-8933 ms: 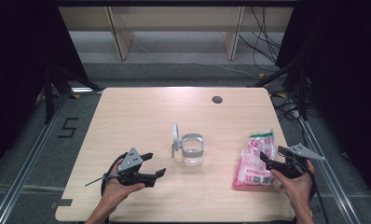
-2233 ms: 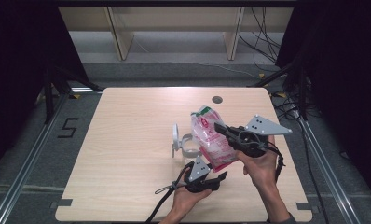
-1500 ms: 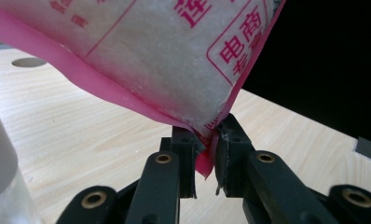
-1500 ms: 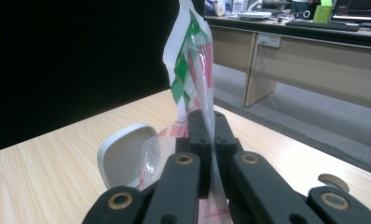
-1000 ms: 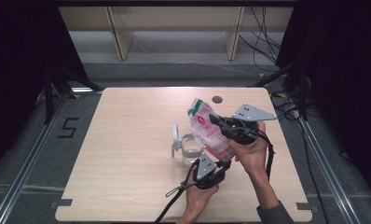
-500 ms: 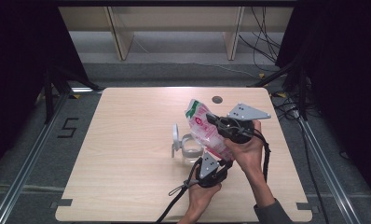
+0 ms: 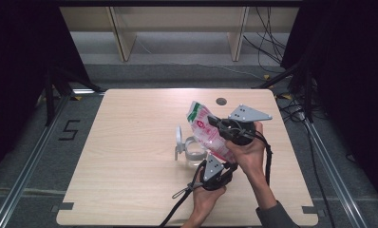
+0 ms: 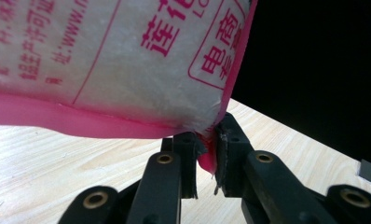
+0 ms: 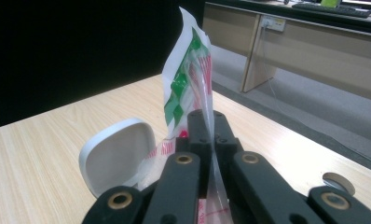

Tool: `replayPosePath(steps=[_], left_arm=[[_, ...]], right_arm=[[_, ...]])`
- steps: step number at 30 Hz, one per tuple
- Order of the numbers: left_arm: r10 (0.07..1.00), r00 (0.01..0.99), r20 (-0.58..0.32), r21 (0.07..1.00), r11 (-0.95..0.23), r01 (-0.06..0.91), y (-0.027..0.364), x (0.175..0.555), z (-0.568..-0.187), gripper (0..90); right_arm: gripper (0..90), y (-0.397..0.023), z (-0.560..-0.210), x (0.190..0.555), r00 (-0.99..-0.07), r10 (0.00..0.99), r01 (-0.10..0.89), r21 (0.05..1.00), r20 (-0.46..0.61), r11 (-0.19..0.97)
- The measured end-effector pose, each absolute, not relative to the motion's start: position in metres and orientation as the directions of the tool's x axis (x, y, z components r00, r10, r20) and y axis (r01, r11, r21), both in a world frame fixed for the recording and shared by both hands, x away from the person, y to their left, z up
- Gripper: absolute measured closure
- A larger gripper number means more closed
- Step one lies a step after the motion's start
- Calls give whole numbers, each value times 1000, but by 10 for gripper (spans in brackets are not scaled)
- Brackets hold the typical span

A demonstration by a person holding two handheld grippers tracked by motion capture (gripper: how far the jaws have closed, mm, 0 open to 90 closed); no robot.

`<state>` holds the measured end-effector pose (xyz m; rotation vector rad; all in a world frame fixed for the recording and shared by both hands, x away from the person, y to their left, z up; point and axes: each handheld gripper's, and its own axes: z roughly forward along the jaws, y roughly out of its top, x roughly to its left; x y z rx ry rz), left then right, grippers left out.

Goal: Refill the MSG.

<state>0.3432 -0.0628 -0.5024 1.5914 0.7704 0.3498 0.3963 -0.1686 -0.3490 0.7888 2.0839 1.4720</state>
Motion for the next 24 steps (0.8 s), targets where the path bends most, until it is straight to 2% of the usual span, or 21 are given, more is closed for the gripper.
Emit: replayPosePath(steps=[9, 12, 13, 24], left_arm=[[649, 729, -215, 959, 1, 282, -64, 345, -502, 798], [648, 738, -185, 961, -39, 275, -61, 346, -502, 798], [647, 731, -218, 959, 3, 283, -64, 345, -502, 798], [640, 741, -205, 959, -18, 282, -63, 347, -502, 798]], right_arm=[[900, -163, -352, 398, -718, 696, 205, 944, -36, 260], [900, -163, -352, 400, -719, 692, 188, 943, -57, 273], [900, -163, -352, 401, -718, 693, 179, 944, -68, 278], [900, -159, -353, 399, -717, 695, 204, 938, -52, 281]])
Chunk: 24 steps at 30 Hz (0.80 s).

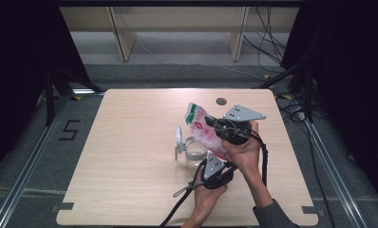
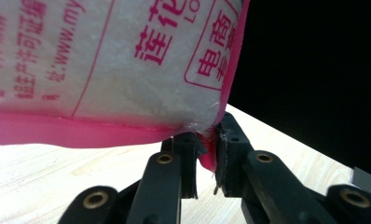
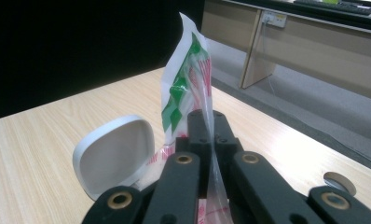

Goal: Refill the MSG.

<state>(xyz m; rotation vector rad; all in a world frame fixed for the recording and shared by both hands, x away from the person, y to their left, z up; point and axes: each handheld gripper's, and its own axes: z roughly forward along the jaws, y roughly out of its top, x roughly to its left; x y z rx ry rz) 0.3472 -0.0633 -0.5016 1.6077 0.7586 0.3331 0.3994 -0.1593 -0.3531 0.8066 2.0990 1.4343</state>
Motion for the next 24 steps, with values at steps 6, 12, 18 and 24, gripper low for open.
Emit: replayPosePath(steps=[6, 12, 18, 24], left_arm=[[633, 748, -202, 960, -23, 279, -64, 348, -502, 797], [629, 743, -229, 959, 16, 281, -67, 347, -501, 797], [630, 742, -229, 959, 17, 282, -67, 346, -501, 797], [629, 743, -231, 960, 20, 281, -67, 347, -502, 797]], right_arm=[[900, -158, -354, 401, -720, 690, 193, 935, -70, 296], [900, -158, -354, 402, -724, 685, 190, 934, -75, 303], [900, -158, -355, 401, -724, 686, 193, 934, -72, 302], [900, -157, -356, 402, -715, 693, 176, 938, -86, 299]])
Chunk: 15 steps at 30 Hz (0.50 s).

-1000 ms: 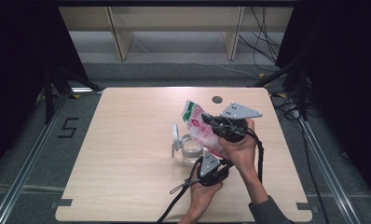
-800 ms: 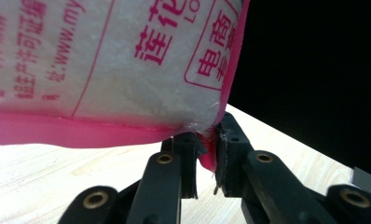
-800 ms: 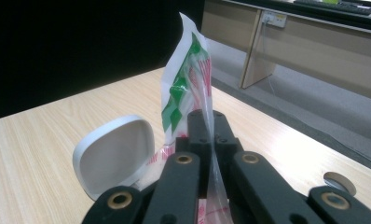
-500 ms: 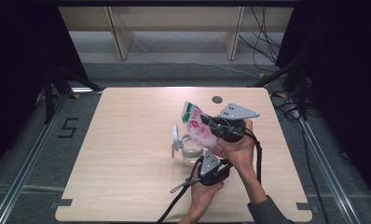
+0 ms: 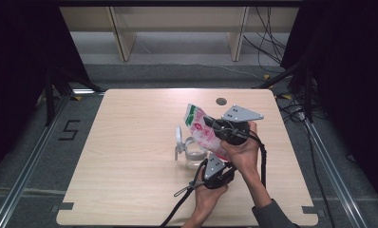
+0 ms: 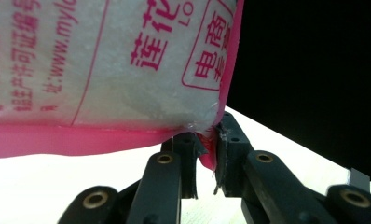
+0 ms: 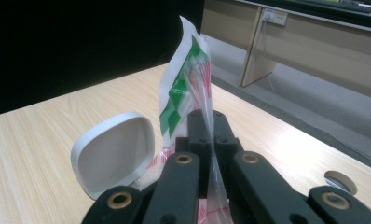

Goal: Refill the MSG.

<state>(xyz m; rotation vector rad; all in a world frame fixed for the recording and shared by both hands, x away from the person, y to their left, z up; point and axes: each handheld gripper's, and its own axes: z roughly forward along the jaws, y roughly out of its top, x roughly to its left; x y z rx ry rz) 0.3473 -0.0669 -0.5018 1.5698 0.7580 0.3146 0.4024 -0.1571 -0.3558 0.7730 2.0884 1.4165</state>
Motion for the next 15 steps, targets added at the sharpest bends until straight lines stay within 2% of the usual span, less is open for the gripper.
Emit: replayPosePath(steps=[8, 15], left_arm=[[631, 741, -231, 959, 17, 284, -67, 348, -502, 797], [624, 745, -237, 958, 23, 286, -68, 347, -502, 797]], right_arm=[[900, -154, -359, 403, -724, 688, 196, 939, -57, 284], [900, -153, -361, 404, -727, 683, 191, 932, -76, 307]])
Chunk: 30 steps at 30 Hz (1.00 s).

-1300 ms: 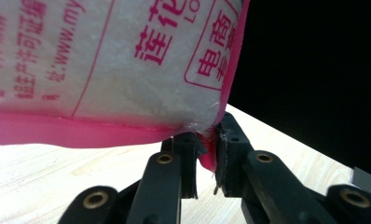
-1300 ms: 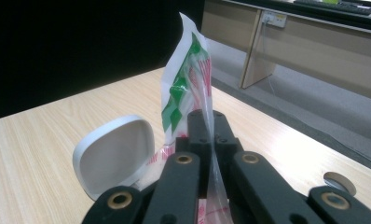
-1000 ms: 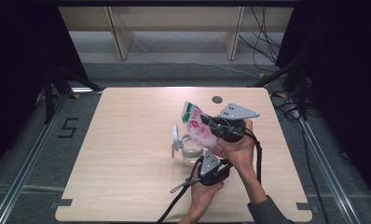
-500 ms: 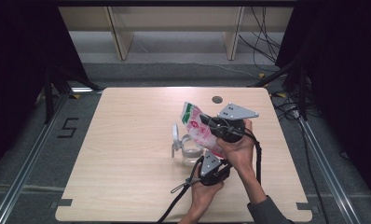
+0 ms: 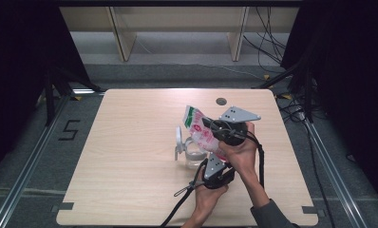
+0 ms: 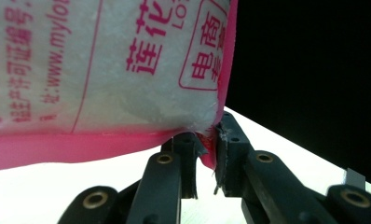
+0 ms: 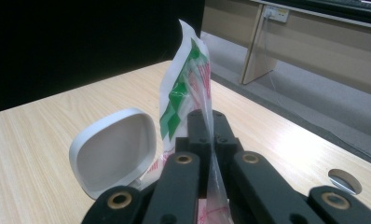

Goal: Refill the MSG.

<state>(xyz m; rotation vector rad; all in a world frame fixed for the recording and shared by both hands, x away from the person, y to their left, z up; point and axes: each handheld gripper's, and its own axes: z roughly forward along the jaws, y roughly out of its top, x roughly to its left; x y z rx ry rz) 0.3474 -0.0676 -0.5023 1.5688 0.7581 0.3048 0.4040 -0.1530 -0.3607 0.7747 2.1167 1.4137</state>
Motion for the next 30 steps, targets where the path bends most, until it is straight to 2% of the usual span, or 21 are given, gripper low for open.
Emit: replayPosePath(steps=[7, 21, 22, 23, 30], left_arm=[[616, 749, -242, 959, 32, 283, -67, 347, -502, 796], [622, 748, -230, 960, 20, 279, -67, 345, -500, 796], [621, 749, -234, 960, 25, 279, -67, 346, -500, 796], [620, 749, -233, 960, 25, 278, -67, 346, -501, 796], [622, 748, -231, 960, 22, 278, -67, 345, -501, 795]], right_arm=[[900, -151, -360, 402, -724, 686, 205, 928, -69, 310], [900, -154, -360, 404, -726, 681, 173, 934, -93, 313], [900, -153, -360, 402, -728, 683, 203, 933, -58, 296], [900, -153, -360, 404, -740, 669, 178, 937, -73, 299], [900, -154, -359, 403, -733, 676, 181, 935, -78, 304]])
